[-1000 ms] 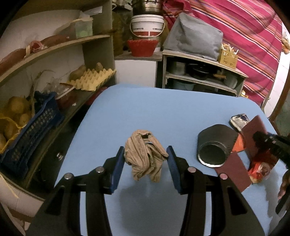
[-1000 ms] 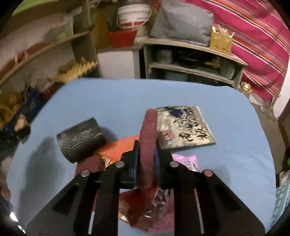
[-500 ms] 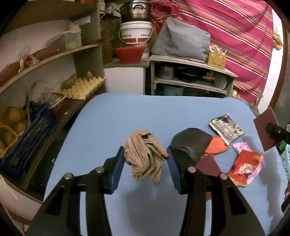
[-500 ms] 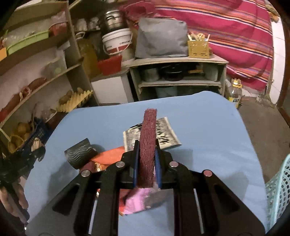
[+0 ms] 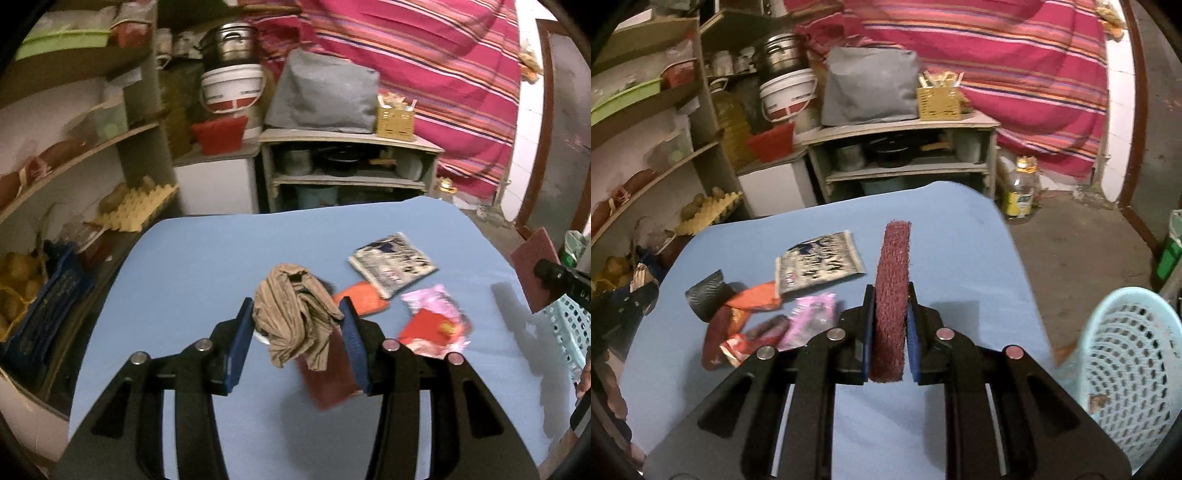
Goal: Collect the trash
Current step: 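Carry both items over the basket while the left tool opens, dropping the stocking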
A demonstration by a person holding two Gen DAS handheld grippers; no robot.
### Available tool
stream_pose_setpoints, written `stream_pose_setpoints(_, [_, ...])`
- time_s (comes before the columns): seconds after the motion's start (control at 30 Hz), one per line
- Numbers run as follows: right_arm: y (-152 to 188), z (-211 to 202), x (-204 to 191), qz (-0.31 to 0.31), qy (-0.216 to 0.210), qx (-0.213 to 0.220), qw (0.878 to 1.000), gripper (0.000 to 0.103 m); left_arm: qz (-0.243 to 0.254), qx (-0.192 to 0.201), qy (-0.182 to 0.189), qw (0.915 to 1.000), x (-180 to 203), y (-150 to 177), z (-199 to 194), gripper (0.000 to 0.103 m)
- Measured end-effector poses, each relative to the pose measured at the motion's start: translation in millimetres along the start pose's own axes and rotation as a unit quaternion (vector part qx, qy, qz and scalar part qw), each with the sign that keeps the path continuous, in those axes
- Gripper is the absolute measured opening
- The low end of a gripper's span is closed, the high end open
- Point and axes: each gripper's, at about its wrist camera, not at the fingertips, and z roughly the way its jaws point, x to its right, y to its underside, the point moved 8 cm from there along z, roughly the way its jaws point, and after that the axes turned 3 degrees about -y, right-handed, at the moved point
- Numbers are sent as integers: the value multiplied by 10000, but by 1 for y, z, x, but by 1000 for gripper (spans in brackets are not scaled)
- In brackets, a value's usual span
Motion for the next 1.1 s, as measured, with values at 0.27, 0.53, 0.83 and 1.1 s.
stream_pose_setpoints(0.27, [6, -37, 64, 196, 392, 132, 9990, 16, 229, 62, 249, 9994, 59, -4, -6, 47])
stream_pose_setpoints(0.53, [17, -70, 131, 446, 741, 210, 9960, 16, 449, 104, 502, 9977, 122, -8, -7, 47])
stream_pose_setpoints(0.83, [36, -104, 199, 691, 1124, 215, 9910, 16, 642, 74, 867, 9941, 191, -7, -2, 47])
stream_pose_setpoints(1.1, [48, -130, 250, 912, 1469, 282, 9845, 16, 891, 88, 1280, 9877, 262, -14, -4, 47])
